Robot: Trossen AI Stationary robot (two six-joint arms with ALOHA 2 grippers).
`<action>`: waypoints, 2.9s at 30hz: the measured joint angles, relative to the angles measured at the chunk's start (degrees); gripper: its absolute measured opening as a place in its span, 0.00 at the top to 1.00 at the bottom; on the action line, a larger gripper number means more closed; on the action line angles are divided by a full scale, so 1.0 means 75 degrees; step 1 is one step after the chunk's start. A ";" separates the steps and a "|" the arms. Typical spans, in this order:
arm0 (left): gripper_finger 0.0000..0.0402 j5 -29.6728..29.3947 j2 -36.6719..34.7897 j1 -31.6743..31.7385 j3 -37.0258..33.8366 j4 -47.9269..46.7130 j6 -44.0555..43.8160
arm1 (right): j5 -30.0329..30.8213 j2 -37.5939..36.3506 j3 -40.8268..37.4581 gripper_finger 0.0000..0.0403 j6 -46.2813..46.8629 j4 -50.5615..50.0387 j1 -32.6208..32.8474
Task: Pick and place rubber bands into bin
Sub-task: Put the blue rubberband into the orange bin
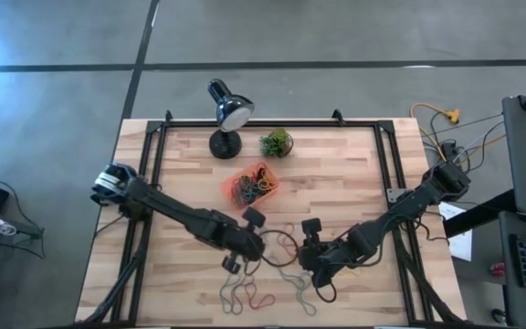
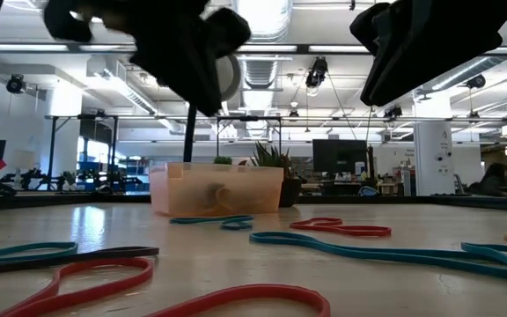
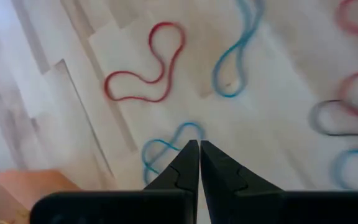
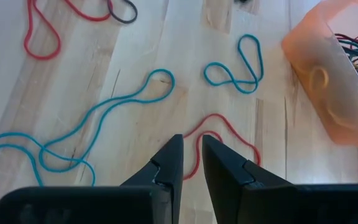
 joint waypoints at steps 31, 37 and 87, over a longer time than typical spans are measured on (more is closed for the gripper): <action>1.00 -0.1101 0.0762 0.0730 0.0048 0.1156 0.1937 | 0.0015 0.0000 -0.0079 0.87 0.0008 -0.0026 0.0002; 1.00 -0.0307 0.0706 0.0504 0.0039 0.0249 -0.0138 | 0.0015 0.0000 -0.0082 0.87 0.0009 -0.0050 0.0002; 0.63 -0.0879 0.1185 0.0088 -0.0252 0.1011 -0.1606 | -0.0048 0.0000 -0.0653 0.87 0.0768 -0.0043 -0.0048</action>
